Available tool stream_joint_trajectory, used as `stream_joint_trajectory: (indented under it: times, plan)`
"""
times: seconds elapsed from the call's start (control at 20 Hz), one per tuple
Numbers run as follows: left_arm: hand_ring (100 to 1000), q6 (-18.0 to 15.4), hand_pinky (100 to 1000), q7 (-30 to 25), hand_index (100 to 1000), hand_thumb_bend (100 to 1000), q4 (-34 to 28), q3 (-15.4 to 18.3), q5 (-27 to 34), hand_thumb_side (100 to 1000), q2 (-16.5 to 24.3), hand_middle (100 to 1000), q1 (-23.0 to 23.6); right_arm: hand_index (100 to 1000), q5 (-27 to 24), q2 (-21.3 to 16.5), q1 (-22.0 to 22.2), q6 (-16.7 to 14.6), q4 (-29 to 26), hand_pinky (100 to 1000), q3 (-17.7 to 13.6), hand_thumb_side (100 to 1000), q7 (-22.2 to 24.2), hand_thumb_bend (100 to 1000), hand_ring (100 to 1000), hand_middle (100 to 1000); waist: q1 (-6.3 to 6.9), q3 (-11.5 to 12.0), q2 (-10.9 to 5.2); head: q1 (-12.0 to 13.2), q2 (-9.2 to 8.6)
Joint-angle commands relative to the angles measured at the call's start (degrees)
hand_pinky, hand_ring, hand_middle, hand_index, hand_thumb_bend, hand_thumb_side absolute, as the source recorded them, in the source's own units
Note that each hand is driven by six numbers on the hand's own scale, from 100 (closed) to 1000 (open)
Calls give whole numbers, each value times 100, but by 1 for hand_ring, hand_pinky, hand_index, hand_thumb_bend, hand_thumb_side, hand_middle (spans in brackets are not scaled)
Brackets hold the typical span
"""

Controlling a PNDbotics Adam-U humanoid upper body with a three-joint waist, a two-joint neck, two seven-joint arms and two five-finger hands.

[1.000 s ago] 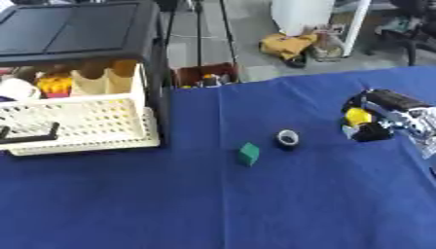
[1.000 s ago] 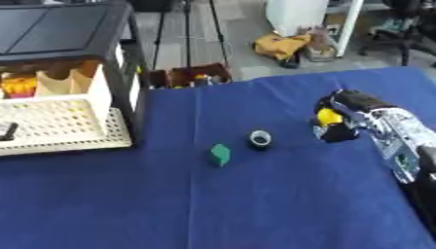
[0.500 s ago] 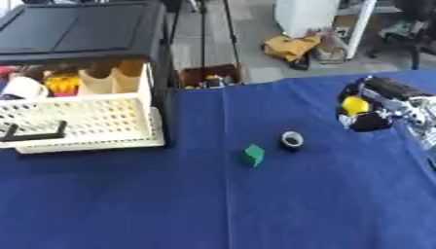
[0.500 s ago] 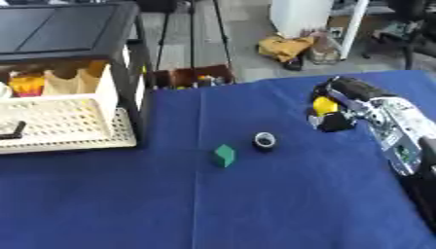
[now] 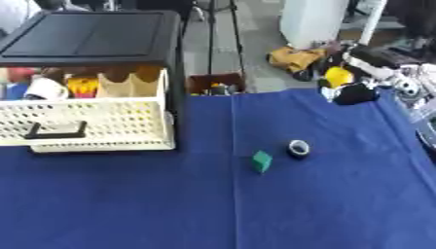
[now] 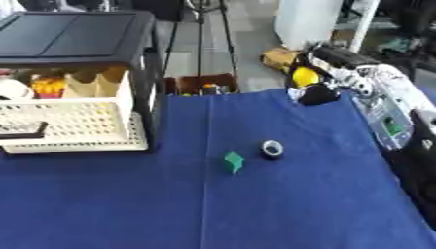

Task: Pick up objects from table and place into drawer.

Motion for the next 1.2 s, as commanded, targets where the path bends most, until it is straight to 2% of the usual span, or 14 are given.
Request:
stream_joint_trajectory:
  times: [0.05, 0.4, 0.65, 1.2]
  plan:
    - [641, -21, 581, -32, 876, 472, -73, 11, -16, 880, 113, 702, -120, 730, -87, 172, -368, 37, -41, 382, -23, 369, 61, 100, 492, 552, -34, 56, -176, 24, 25]
    - [640, -48, 581, -90, 876, 472, -73, -45, -6, 879, 46, 701, -192, 728, 24, 751, -953, 194, 281, 380, -82, 369, 80, 100, 493, 553, -186, 295, -245, -25, -9]
    - [639, -81, 582, -135, 875, 472, -73, -96, 12, 879, -28, 700, -290, 726, 185, 1099, -1283, 281, 549, 376, -174, 372, 3, 100, 492, 552, -293, 498, -236, -138, -58]
    - [639, -116, 583, -226, 875, 468, -73, -157, 47, 878, -152, 700, -444, 722, 405, 1621, -1634, 423, 871, 373, -352, 386, -148, 100, 493, 554, -355, 767, -129, -365, -141]
